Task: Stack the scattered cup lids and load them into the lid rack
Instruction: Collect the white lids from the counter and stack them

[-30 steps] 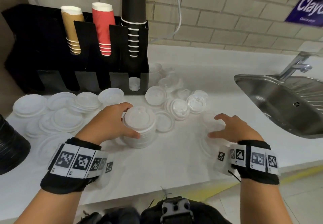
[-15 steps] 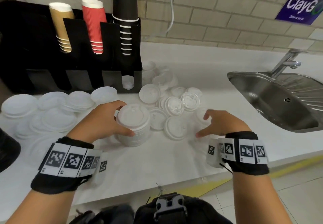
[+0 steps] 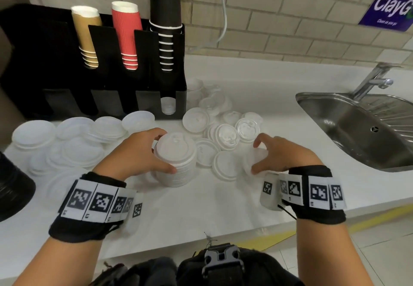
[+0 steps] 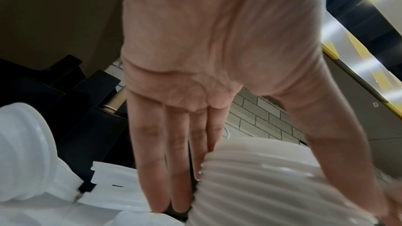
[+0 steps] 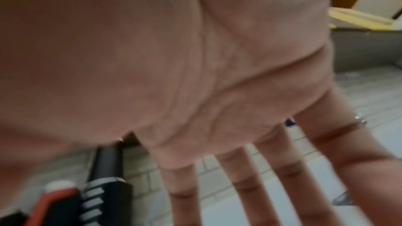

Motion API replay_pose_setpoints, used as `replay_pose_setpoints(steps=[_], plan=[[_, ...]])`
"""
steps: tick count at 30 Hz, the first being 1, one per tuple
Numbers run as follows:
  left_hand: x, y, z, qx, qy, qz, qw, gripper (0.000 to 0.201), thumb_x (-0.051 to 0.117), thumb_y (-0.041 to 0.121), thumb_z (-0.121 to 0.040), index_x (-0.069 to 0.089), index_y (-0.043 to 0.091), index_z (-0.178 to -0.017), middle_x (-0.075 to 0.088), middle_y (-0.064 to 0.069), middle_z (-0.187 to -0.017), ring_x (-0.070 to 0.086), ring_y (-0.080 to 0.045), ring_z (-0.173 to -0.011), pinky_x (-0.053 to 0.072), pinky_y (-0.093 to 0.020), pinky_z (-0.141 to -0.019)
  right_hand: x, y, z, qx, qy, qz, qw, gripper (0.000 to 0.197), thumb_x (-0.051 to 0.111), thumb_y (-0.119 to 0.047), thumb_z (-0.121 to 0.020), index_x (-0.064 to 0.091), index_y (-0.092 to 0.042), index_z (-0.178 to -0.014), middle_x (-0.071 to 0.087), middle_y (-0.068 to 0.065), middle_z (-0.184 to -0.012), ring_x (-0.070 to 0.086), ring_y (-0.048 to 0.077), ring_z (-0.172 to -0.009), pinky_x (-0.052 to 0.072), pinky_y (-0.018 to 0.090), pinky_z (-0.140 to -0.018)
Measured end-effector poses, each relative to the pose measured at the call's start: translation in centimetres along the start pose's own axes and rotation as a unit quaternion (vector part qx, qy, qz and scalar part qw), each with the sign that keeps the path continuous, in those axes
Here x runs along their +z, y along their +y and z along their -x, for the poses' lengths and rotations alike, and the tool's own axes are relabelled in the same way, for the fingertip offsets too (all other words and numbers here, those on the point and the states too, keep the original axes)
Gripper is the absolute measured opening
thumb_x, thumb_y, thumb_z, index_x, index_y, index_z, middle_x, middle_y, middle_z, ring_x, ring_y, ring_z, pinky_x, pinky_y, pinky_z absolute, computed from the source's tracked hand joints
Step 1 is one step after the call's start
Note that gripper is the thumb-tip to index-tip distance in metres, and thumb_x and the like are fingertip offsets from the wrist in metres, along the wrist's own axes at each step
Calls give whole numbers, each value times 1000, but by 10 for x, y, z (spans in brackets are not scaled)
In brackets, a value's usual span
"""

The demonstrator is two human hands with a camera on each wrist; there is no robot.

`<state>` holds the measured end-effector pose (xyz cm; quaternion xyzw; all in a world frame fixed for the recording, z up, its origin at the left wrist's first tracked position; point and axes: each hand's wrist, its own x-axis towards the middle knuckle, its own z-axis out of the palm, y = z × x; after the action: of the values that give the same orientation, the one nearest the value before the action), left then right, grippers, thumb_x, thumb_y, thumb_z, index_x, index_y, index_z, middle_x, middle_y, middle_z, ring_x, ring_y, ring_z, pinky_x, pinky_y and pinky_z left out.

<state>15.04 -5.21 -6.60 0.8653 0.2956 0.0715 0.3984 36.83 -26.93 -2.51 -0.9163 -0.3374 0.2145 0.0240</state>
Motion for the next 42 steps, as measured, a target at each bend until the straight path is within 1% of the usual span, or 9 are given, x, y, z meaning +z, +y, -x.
replay_pose_setpoints(steps=[4,8,14,21,28,32,34,37,42], plan=[[1,0,2,7,-1,8,1000,72,93,27,-53,47,48,-106,53,23,-108,53,2,-93,40,-15,-71,-10,-39,-1,-171,30,-157,972,58,82,-41,-67,51,-40,-115,53,-11,-105,56,7,-91,46,21,-73],[4,-1,5,2,11,15,1000,94,92,28,-55,44,33,-136,50,15,-125,53,-8,-102,41,-21,-79,4,-78,-10,-272,35,-232,933,53,82,-32,-71,58,-37,-118,57,-11,-115,56,7,-99,44,9,-75],[6,-3,9,-5,11,45,999,110,94,31,-55,33,33,-146,49,15,-125,53,-7,-105,42,-19,-81,22,-101,-28,-313,39,-232,920,50,82,-30,-71,64,-35,-117,59,-6,-119,54,9,-101,43,20,-86],[8,0,9,-6,18,47,999,125,94,32,-55,14,37,-150,51,11,-126,55,-14,-111,49,-34,-96,25,-114,-29,-352,56,-173,918,55,83,-33,-70,63,-31,-121,58,-4,-113,53,8,-100,40,15,-80],[8,-3,5,-6,17,46,999,135,94,29,-55,-1,38,-152,49,9,-120,54,-11,-105,43,-15,-74,23,-129,-22,-364,62,-92,925,59,83,-34,-67,62,-30,-123,57,1,-113,51,16,-107,43,28,-93],[8,-2,6,-5,17,35,999,131,94,29,-55,6,37,-151,52,13,-112,54,-11,-104,46,-17,-75,24,-135,-19,-359,60,-64,929,61,83,-35,-67,61,-30,-124,56,3,-112,52,19,-104,44,28,-90],[8,-1,7,-3,17,26,1000,117,94,29,-53,23,36,-146,55,15,-110,57,-11,-103,49,-23,-80,24,-138,-18,-357,62,-49,931,63,83,-35,-66,60,-30,-125,55,3,-112,52,20,-104,45,29,-89],[6,0,8,6,22,20,1000,86,94,29,-52,50,32,-126,59,20,-107,58,1,-95,46,-15,-72,28,-139,-18,-352,60,-42,933,66,84,-34,-63,60,-30,-125,54,2,-113,51,19,-104,46,31,-90],[3,3,8,6,17,12,1000,74,93,30,-53,55,36,-117,62,20,-106,57,2,-94,48,-19,-76,26,-127,-22,-350,25,-92,932,60,85,-36,-67,59,-29,-121,54,0,-114,52,13,-101,44,21,-82]])
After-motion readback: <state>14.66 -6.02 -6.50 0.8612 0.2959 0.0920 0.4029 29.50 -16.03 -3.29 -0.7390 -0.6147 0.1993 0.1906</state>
